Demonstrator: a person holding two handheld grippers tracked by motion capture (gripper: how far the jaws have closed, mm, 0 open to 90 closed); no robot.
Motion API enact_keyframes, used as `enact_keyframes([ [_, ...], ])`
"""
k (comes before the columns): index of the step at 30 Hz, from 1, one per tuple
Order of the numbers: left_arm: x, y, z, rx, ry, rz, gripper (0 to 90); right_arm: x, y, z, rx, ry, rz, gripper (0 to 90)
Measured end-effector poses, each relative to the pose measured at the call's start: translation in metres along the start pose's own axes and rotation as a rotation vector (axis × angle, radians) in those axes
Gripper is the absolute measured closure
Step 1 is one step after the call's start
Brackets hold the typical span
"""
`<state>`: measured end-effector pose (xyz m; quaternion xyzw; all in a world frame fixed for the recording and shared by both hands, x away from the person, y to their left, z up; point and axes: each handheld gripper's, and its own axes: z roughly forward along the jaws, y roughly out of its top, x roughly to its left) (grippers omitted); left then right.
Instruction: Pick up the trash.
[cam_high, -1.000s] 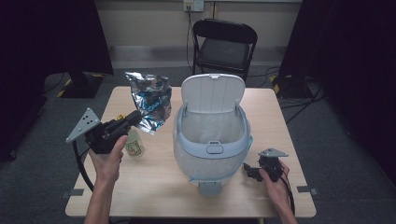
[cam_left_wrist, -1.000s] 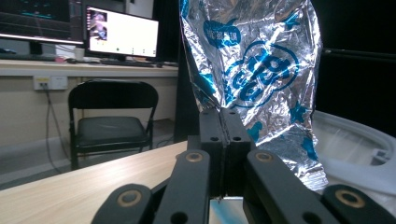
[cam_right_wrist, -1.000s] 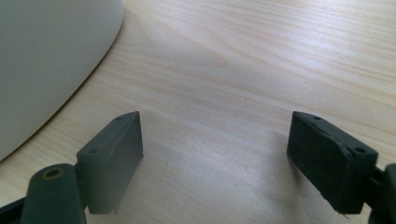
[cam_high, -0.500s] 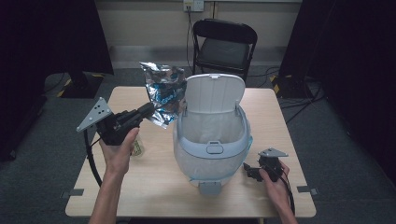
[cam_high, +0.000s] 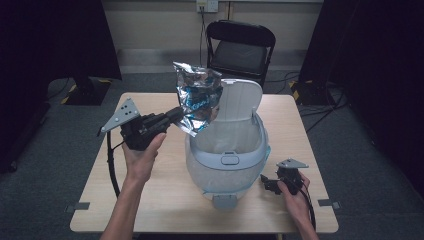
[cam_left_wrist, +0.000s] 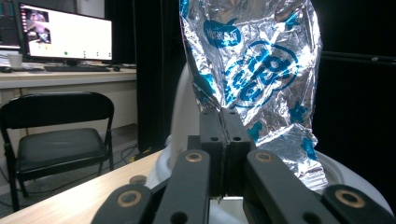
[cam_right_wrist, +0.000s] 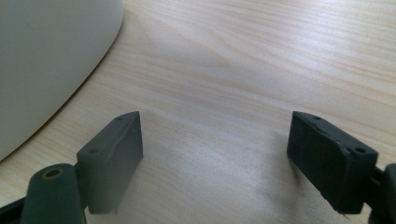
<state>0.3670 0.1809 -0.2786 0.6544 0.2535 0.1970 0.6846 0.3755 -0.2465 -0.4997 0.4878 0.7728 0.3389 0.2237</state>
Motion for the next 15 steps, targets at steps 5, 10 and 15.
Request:
enact_keyframes([
  [5,-0.006,0.003,0.011,0.013,-0.032,0.009,89.8,0.000,0.000,0.000,0.000,0.000,0.000,17.3],
  [10,-0.008,0.004,0.023,0.031,-0.051,0.005,89.8,0.000,0.000,0.000,0.000,0.000,0.000,17.3],
  [15,-0.010,0.002,0.037,0.054,-0.080,-0.008,89.8,0.000,0.000,0.000,0.000,0.000,0.000,17.3],
])
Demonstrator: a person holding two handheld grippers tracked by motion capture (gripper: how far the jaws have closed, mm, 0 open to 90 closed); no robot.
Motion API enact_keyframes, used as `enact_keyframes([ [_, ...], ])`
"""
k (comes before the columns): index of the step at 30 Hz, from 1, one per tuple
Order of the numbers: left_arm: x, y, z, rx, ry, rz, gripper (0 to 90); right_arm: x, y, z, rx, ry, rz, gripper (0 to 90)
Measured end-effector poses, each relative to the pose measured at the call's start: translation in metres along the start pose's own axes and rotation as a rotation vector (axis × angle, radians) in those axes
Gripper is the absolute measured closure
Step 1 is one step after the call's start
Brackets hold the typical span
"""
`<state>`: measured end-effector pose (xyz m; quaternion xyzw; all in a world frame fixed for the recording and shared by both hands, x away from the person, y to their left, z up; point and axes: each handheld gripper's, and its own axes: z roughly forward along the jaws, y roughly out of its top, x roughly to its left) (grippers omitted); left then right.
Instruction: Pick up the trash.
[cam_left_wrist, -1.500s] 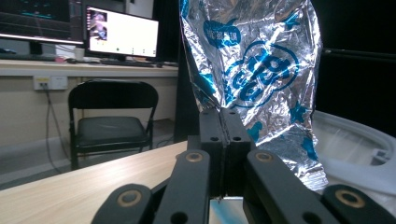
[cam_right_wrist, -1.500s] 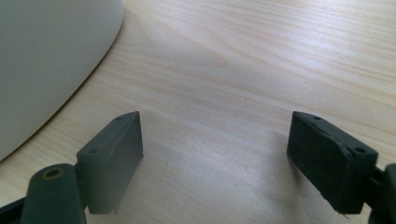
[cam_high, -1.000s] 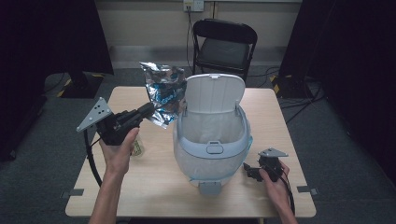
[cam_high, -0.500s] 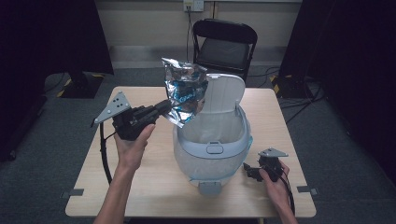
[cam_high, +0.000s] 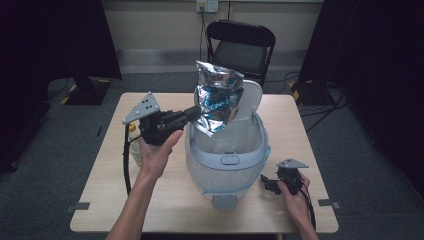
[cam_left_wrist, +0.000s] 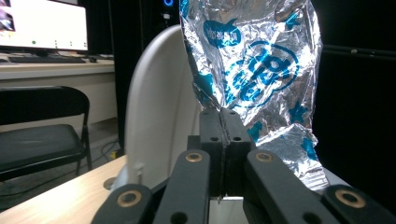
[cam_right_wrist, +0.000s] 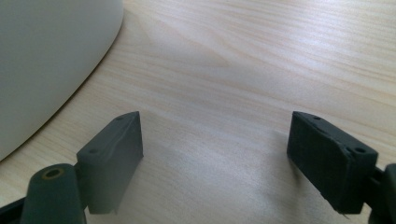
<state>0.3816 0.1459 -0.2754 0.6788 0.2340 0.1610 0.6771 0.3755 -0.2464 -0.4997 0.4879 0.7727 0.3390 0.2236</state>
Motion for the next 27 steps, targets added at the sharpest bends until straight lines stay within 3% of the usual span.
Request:
enact_keyframes([
  [5,-0.005,-0.001,0.014,0.029,-0.023,0.009,89.8,0.000,0.000,0.000,0.000,0.000,0.000,17.3],
  [10,-0.008,-0.001,0.020,0.036,-0.040,-0.022,89.6,0.000,0.000,0.000,0.000,-0.001,0.001,17.3],
  [13,-0.010,-0.001,0.025,0.063,-0.048,-0.013,89.4,0.000,0.000,0.000,0.000,0.000,0.000,17.3],
  [19,-0.007,-0.004,0.035,0.116,-0.064,-0.037,87.9,0.000,0.000,0.000,0.000,0.000,0.000,17.3],
  [27,-0.008,-0.006,0.039,0.132,-0.072,-0.041,81.9,0.000,0.000,0.000,0.000,0.000,0.000,17.3],
])
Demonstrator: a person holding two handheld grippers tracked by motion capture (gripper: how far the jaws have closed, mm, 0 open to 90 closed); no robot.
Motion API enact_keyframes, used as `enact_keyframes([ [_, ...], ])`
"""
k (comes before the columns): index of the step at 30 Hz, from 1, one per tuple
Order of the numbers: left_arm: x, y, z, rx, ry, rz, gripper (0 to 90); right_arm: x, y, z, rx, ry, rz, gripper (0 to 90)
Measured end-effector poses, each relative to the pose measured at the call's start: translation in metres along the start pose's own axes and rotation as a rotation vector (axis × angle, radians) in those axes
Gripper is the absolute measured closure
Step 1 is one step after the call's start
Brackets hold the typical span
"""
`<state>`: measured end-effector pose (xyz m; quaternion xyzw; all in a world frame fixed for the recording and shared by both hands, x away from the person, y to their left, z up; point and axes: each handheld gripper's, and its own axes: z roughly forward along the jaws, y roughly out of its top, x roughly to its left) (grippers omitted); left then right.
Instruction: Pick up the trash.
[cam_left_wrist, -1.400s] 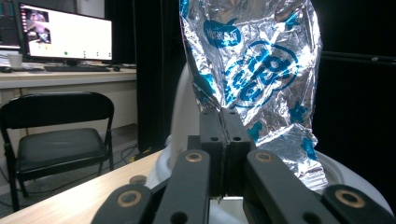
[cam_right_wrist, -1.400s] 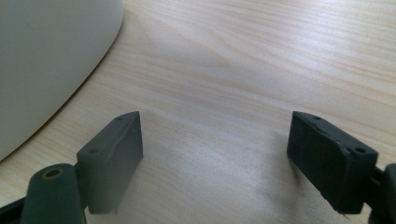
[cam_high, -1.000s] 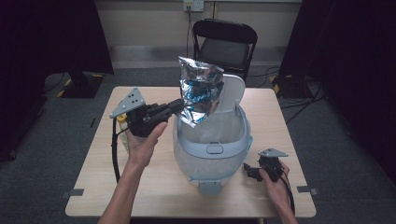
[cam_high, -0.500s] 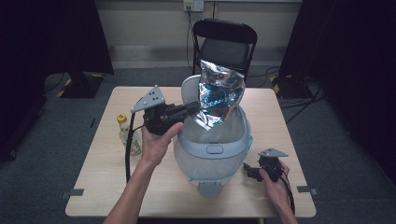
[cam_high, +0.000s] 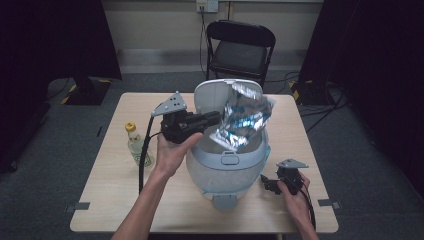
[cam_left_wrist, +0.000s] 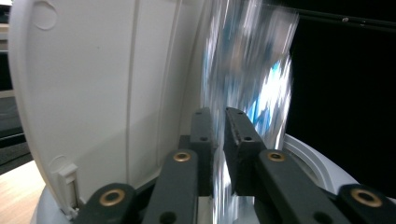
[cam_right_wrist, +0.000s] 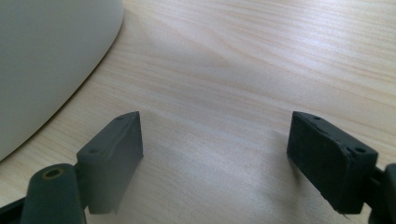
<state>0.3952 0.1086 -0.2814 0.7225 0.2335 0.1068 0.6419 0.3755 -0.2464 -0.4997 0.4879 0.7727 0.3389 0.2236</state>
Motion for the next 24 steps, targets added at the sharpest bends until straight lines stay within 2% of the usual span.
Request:
enact_keyframes([
  [10,0.002,-0.001,-0.004,-0.002,0.007,-0.004,76.9,0.000,0.000,0.000,0.000,0.000,0.000,17.3],
  [17,0.006,-0.005,-0.011,-0.028,-0.011,-0.020,75.0,0.000,0.000,0.000,0.000,0.000,0.001,17.3],
  [18,0.006,-0.005,-0.012,-0.034,-0.011,-0.026,75.7,0.000,0.000,0.000,0.000,0.000,0.001,17.3],
  [24,0.007,-0.003,-0.022,-0.053,-0.004,0.005,83.0,0.000,0.000,0.000,0.000,0.000,0.001,17.3],
])
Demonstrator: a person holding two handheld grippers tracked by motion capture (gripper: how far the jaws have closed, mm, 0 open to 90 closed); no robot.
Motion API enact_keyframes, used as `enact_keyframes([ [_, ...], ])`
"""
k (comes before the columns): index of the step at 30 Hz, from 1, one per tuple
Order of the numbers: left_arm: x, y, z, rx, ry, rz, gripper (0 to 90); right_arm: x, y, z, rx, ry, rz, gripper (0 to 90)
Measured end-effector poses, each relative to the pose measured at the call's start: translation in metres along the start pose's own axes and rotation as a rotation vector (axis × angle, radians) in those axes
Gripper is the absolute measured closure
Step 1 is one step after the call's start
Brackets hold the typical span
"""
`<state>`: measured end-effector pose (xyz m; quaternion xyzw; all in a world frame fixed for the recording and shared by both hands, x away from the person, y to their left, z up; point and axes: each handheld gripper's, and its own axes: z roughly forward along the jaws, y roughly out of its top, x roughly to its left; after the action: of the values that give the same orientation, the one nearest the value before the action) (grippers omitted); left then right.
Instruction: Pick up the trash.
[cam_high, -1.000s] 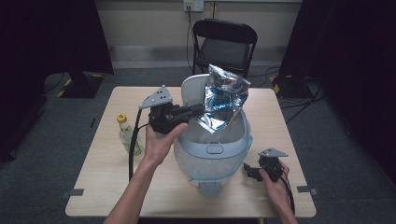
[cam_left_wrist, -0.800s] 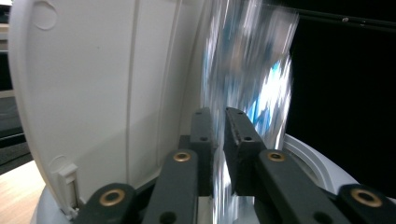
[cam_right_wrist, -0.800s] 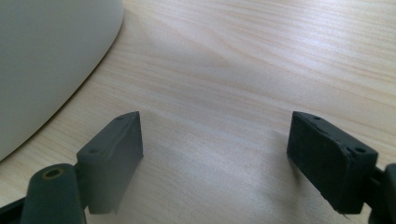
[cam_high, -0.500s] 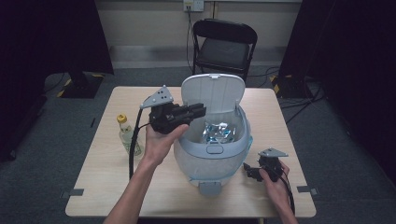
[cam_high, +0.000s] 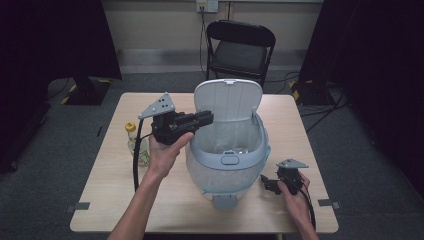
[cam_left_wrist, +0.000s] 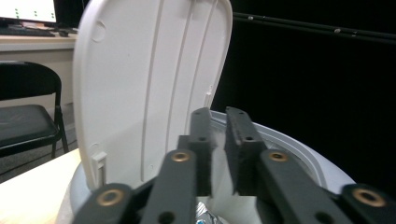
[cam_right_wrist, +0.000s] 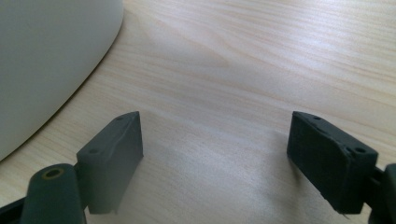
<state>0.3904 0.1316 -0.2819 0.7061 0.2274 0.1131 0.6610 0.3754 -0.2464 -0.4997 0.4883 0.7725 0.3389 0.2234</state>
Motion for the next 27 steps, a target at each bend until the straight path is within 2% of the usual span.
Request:
enact_keyframes([
  [3,0.002,0.000,-0.004,0.012,0.006,0.013,86.4,0.000,0.000,0.000,0.000,0.000,0.000,17.3],
  [6,0.003,-0.001,-0.009,0.004,0.010,0.011,89.9,0.000,0.000,0.000,0.000,0.000,0.000,17.3],
  [7,0.003,-0.002,-0.011,0.001,0.012,-0.001,90.0,0.000,0.000,0.000,0.000,0.000,0.000,17.3],
  [11,0.006,-0.004,-0.019,-0.002,0.034,0.008,90.0,0.000,0.000,0.000,0.000,0.000,0.000,17.3],
  [14,0.009,-0.007,-0.025,-0.002,0.052,-0.010,90.0,0.000,0.000,0.000,0.000,0.000,0.000,17.3],
  [18,0.014,-0.009,-0.033,0.004,0.081,-0.007,79.5,0.000,0.000,0.000,0.000,0.000,-0.001,17.3],
  [21,0.017,-0.013,-0.038,0.000,0.085,-0.035,75.2,0.000,0.000,0.000,0.000,0.000,0.000,17.3],
  [23,0.018,-0.016,-0.042,0.011,0.120,-0.025,68.9,0.000,0.000,0.000,0.000,0.000,0.000,17.3],
  [25,0.020,-0.018,-0.046,-0.007,0.107,-0.040,68.0,0.000,0.000,0.000,0.000,0.000,0.000,17.3],
  [27,0.022,-0.020,-0.049,-0.008,0.126,-0.045,66.5,0.000,0.000,0.000,0.000,0.000,0.000,17.3],
])
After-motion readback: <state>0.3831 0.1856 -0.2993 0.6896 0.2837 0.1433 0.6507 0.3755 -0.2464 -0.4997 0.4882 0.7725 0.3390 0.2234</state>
